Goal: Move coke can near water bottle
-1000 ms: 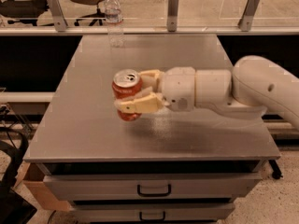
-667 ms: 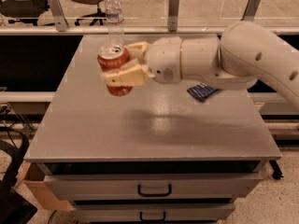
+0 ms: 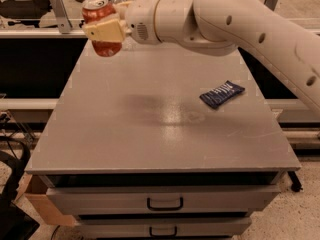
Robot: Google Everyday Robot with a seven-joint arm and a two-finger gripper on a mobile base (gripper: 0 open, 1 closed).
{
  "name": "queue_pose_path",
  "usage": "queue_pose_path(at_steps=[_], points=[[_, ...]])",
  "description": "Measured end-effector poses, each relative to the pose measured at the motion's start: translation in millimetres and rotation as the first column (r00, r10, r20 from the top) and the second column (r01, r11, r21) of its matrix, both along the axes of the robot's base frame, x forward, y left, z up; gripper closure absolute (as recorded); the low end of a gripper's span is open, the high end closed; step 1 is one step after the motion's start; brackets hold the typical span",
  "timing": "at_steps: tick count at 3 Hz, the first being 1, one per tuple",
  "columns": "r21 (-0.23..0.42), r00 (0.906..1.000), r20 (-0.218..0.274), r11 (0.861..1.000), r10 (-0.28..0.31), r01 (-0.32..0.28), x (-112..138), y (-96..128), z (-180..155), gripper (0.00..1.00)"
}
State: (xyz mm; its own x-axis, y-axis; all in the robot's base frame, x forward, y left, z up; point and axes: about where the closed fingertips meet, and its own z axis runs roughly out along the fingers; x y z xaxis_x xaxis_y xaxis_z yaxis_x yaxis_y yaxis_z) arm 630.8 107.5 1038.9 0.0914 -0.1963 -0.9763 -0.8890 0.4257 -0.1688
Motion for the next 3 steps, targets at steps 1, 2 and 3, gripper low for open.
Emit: queue_pose_path(at_steps=[1, 2, 3], points=[[0.009, 0.9962, -0.049, 0.997, -0.073, 0.073, 46, 3, 6, 1.00], [-0.014, 0.9817, -0.128, 0.990, -0.141, 0.140, 110, -16, -9, 1.00], [-0.030, 0.9728, -0.149, 0.984, -0.177, 0.175, 146, -34, -12, 1.00]])
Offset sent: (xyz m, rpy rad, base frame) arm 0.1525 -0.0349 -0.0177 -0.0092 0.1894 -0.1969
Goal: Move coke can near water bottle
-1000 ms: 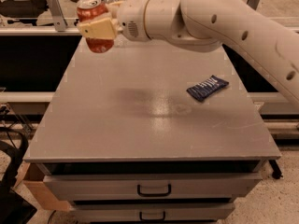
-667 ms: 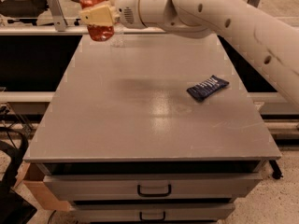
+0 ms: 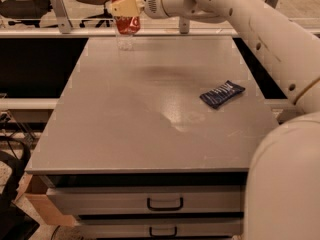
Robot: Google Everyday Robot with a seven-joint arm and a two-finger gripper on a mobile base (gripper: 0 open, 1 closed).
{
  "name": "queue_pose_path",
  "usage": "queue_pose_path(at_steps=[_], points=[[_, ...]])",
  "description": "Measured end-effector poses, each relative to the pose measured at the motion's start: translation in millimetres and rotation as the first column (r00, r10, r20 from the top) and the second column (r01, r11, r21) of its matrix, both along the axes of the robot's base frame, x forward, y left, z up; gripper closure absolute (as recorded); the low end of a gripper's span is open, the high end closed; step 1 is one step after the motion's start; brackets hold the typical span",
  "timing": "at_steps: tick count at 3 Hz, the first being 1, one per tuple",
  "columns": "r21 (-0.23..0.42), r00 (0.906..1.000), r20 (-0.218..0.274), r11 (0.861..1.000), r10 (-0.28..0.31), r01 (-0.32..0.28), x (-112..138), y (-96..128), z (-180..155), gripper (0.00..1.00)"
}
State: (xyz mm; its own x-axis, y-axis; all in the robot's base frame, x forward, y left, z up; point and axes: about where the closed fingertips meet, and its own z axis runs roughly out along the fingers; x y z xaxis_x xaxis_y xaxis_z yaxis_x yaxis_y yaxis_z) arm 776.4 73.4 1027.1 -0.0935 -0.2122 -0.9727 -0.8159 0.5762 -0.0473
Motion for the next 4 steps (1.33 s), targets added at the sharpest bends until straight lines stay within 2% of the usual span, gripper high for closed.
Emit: queue_pose_path(at_steps=[2, 4], points=[[0.018, 0.9986, 0.005, 0.998, -0.053, 0.053, 58, -21, -11, 1.00], [0.026, 0.9902, -0.001, 0.990, -0.140, 0.140, 92, -45, -51, 1.00]])
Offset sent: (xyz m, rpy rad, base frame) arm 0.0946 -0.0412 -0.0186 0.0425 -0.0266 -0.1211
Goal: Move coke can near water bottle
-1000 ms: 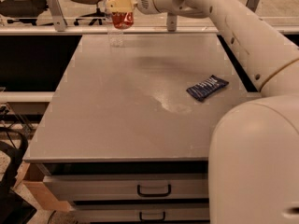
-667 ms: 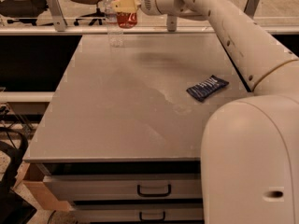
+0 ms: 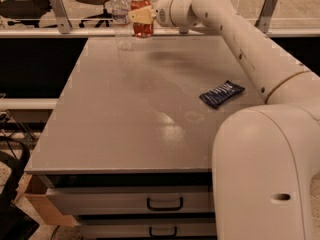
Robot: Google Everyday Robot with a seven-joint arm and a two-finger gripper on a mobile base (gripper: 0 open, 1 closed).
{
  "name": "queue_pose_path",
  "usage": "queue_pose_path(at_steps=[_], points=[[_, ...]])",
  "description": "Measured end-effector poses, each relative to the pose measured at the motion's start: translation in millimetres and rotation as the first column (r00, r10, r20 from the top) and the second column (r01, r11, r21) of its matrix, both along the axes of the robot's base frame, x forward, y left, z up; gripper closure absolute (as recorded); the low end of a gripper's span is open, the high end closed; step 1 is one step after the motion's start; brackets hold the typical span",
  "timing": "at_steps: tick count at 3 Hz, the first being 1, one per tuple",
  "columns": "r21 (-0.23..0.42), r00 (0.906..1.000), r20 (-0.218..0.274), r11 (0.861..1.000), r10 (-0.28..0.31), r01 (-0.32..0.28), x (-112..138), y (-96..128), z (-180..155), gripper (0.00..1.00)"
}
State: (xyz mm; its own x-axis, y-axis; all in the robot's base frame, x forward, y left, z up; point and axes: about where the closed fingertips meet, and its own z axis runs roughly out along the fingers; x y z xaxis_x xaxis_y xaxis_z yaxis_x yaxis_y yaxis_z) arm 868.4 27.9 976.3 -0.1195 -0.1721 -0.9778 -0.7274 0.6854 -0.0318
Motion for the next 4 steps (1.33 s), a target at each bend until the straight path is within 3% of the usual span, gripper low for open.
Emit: queue_pose_path(at_steps=[3, 4], points=[[0.078, 0.9986, -0.054, 0.997, 0.004, 0.000, 23, 1, -86, 1.00], [0.087, 0.9983, -0.057, 0.996, 0.008, -0.003, 24, 2, -91, 1.00]])
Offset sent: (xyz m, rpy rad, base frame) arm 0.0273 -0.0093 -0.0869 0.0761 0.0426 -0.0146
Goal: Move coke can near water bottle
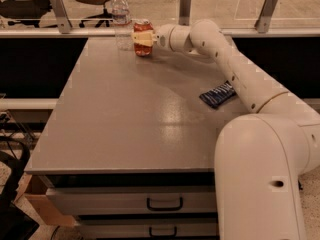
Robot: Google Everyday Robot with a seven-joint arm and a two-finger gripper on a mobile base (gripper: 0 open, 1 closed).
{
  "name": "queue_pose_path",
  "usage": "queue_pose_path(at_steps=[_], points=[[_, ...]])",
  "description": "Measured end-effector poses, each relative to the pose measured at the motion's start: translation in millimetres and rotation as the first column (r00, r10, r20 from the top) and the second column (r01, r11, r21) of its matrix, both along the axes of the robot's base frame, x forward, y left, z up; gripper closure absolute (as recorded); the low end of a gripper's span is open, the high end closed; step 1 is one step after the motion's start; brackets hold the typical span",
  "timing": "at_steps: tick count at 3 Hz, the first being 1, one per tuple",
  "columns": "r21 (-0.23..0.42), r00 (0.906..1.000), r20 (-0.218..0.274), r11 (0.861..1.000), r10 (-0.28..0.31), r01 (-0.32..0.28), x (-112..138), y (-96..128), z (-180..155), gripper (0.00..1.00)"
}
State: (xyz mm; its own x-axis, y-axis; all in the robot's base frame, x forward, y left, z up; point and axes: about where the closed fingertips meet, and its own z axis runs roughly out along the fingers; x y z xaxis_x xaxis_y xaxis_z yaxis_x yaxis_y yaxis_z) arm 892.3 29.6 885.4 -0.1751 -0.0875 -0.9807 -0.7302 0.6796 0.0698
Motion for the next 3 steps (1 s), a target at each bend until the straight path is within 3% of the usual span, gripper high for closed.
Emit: queue_pose_path(at_steps=[1, 3], points=[[0.000, 1.0000, 0.000, 1.000, 0.000, 0.000, 0.0, -0.1, 4.0, 0.85], [0.000, 1.0000, 0.000, 1.000, 0.000, 0.000, 0.0, 0.2, 4.4, 0.39]])
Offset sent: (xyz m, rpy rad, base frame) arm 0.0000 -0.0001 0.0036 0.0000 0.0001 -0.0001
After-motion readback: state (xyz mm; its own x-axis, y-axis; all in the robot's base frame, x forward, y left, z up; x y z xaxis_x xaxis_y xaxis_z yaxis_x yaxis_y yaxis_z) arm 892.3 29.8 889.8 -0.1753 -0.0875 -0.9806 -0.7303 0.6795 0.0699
